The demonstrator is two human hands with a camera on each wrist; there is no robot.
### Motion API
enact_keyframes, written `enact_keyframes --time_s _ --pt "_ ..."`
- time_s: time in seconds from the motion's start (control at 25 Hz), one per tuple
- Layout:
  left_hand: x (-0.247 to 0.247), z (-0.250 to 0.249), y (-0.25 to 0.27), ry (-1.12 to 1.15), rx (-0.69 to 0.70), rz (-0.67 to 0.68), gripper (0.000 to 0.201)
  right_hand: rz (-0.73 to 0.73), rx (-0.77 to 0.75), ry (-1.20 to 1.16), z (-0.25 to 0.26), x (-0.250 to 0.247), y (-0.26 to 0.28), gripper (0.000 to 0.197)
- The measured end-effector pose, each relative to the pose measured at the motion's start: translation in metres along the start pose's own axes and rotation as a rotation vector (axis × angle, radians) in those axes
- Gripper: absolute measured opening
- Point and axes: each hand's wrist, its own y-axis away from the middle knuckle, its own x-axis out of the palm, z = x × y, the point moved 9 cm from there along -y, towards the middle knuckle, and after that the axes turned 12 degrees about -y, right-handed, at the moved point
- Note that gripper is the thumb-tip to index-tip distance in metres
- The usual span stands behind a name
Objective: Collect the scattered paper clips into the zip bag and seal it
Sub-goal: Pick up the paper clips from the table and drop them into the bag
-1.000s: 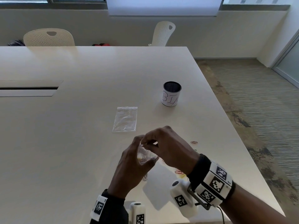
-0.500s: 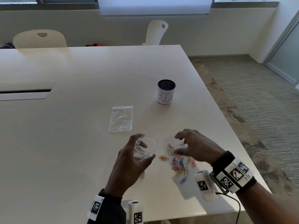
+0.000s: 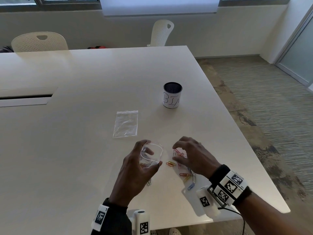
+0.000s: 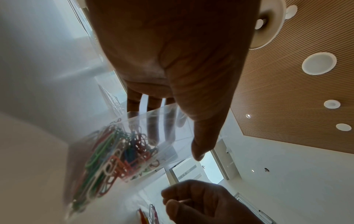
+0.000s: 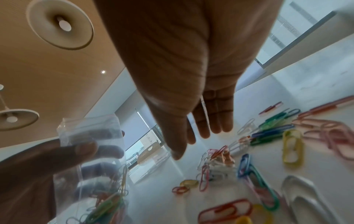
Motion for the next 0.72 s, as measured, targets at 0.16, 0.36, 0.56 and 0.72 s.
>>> enact_keyframes --time_s 0.16,0.36,0.56,0.72 --pt "0.000 -0.001 0.000 -0.011 0.008 -0.007 0.063 0.136 -0.135 0.061 0.018 0.027 -0.003 0.027" --pt "-0.003 -0.001 0.000 -0.015 0.016 -0.017 0.062 0.115 -0.153 0.174 0.013 0.015 -0.005 0.012" --pt "-0.003 -0.001 0.000 -0.006 0.014 -0.026 0.060 0.277 -0.167 0.280 -0.001 0.019 0.012 0.054" --pt "-0.003 0.000 0.000 0.001 0.016 -0.028 0.059 0.176 -0.201 0.240 -0.008 0.021 0.021 0.042"
